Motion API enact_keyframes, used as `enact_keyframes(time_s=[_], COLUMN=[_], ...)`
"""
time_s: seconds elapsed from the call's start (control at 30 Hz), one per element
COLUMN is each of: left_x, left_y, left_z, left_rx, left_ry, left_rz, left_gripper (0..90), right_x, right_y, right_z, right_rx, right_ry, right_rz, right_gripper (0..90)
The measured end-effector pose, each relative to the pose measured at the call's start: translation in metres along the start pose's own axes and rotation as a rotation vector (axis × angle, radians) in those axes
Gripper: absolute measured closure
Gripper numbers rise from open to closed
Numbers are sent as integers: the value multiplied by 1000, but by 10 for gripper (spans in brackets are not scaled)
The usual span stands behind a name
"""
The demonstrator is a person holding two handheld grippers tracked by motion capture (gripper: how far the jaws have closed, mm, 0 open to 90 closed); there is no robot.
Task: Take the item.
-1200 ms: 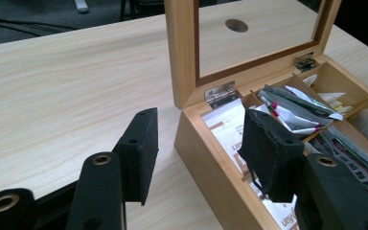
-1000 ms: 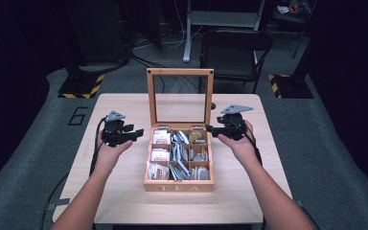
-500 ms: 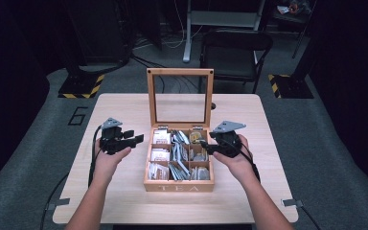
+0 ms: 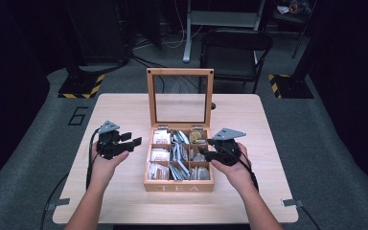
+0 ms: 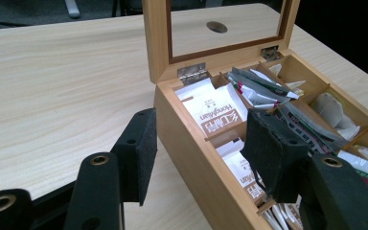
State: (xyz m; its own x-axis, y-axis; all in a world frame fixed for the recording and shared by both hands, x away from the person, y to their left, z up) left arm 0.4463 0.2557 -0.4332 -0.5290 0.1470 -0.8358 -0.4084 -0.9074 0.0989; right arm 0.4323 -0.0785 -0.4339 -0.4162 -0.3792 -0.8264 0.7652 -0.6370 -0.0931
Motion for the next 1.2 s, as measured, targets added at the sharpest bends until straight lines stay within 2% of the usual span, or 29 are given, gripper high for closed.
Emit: enact_keyframes(time_s=[0.03,0.13,0.23,0.4,0.6,0.8,0.97,1.07,1.2], left_x=[2,6,7,7,8,9,9,9,9], left_y=[-1,-4,-6,-5,-3,0,-1,-1,0], left_z=[0,1,1,2,2,1,1,2,1], left_rx=[0,-9,-9,-4,-1,5,8,8,9], left_ry=[-1,-13,-15,-13,-17,-21,-17,-18,-20], left_rz=[-6,-2,3,-5,-2,-5,-6,-7,-9], left_gripper=[451,448,448,447,447,447,448,448,448], right_x=[0,2,4,8,11,12,11,11,14], right_y=[-1,-9,-15,-25,-34,-40,-45,-48,-52], right_z=[0,-3,-7,-15,-20,-23,-24,-25,-30], right_rx=[-1,-23,-31,-65,-80,-104,-142,-147,-165], right_ry=[-2,-12,-25,-45,-61,-59,-34,-31,-34], right_rz=[15,15,35,28,19,35,11,27,23], right_gripper=[552,561,566,593,534,538,565,573,589])
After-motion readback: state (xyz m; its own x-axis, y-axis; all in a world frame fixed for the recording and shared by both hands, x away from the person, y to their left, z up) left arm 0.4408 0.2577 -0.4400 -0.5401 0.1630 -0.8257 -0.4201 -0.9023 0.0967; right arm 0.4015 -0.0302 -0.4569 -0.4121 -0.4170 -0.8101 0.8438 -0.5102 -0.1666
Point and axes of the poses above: each handheld gripper's, and its own axes: z roughly backward along the jaws, x roughly out of its underside, y roughly to its right, the point moved 4 cm from there along -z, roughly forward along the jaws, and after that the axes turned 9 degrees about -x, right-handed, at the moved point
